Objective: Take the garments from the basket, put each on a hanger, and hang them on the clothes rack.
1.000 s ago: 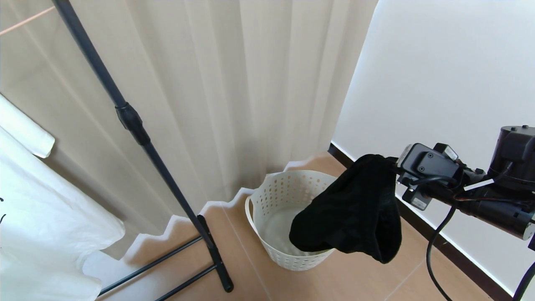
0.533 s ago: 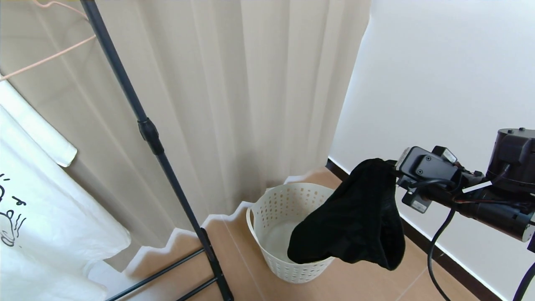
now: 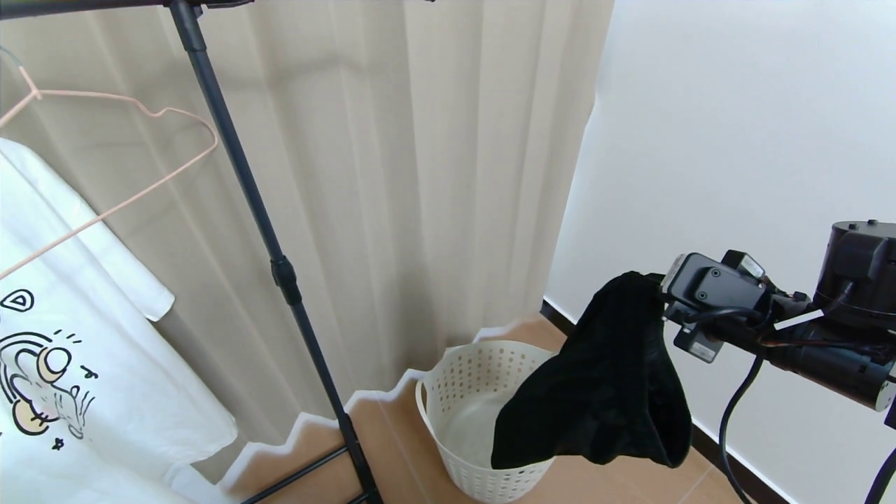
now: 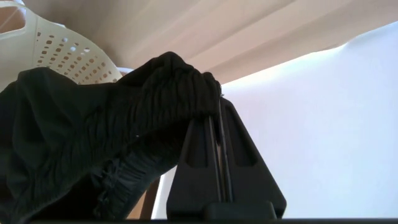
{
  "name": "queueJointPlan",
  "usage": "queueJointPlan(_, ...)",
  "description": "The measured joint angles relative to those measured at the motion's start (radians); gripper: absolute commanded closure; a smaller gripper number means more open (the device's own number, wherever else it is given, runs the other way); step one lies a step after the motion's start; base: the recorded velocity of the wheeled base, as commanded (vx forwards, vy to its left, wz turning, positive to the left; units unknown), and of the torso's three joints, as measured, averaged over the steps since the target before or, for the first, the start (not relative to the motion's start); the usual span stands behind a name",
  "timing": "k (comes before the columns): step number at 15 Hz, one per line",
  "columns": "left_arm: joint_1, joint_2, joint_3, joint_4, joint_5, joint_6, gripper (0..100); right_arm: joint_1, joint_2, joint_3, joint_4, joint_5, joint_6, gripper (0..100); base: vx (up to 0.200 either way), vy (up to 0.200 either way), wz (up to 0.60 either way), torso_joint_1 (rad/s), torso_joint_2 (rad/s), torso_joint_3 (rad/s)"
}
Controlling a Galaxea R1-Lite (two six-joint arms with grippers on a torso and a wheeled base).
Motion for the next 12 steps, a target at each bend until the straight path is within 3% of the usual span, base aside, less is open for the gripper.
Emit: queueJointPlan(12, 0.000, 0.000, 0.000, 0.001, 0.000, 0.001, 0, 0.009, 0.001, 0.009, -0.001, -0.001, -0.002, 100, 0.000, 0.000, 0.00, 0.207, -0.54, -0.332)
